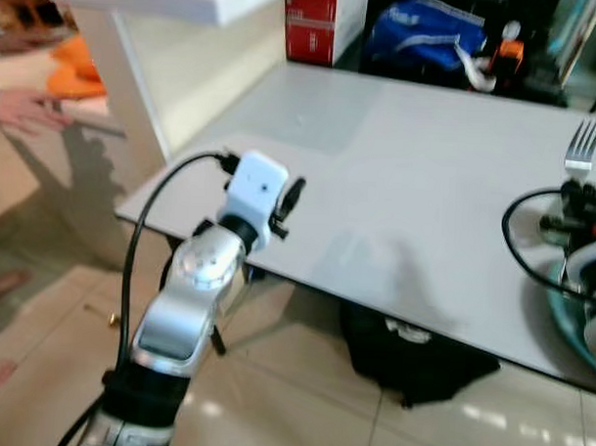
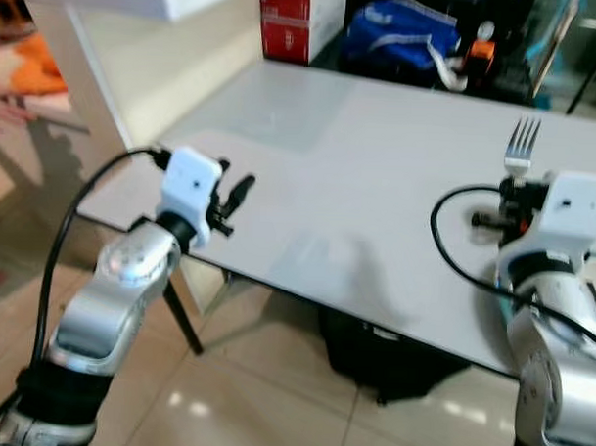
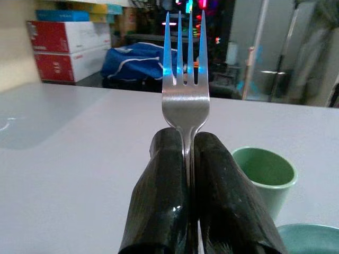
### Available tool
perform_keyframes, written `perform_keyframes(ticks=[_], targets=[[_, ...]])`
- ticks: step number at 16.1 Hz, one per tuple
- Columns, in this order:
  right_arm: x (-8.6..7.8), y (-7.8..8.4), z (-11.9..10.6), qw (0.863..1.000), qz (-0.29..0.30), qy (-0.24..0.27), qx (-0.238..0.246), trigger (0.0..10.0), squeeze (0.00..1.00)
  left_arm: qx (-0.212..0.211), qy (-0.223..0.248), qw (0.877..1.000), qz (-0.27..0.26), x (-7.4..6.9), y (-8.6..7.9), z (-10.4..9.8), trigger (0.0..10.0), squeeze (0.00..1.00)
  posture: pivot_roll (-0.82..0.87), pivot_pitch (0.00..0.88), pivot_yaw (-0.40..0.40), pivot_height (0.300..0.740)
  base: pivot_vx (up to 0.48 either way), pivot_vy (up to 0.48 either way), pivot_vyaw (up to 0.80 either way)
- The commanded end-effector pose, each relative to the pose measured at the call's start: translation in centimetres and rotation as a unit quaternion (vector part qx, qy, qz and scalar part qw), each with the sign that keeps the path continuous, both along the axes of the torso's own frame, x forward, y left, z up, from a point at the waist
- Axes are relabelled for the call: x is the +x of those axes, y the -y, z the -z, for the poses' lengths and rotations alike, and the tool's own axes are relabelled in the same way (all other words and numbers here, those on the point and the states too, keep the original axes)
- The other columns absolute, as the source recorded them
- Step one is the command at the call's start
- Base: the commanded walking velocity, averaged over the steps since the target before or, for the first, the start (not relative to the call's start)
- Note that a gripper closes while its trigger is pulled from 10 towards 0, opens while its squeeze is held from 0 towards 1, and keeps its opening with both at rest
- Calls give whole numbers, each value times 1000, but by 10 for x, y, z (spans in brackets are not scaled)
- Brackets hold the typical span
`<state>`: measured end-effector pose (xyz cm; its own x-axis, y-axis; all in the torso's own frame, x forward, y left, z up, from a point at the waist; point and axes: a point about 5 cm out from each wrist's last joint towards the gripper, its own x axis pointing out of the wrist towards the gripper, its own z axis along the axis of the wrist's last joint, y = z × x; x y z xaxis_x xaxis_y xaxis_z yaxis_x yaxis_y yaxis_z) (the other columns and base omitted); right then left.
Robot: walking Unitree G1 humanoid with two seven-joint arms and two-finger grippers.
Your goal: Setting the table
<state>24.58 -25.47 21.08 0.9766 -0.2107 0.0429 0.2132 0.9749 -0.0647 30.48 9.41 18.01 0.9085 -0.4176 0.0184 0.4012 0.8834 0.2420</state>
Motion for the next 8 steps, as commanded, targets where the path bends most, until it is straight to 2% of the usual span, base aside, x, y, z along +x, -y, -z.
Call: perform_keyframes(ticks=[1,5,8], targets=[[-4,5,-3,1000,11,-1,1,10000,0,0,7,1000,11,0,6,-5,10000,0,-69,17,79,740,0,-480,0],[-13,14,-7,1000,28,-6,-4,10000,0,3,6,1000,22,2,9,-4,10000,0,-89,24,103,740,0,-480,0],[-18,19,-4,999,32,-33,-2,10000,0,2,8,1000,26,3,11,-6,10000,0,-91,24,106,740,0,-461,0]])
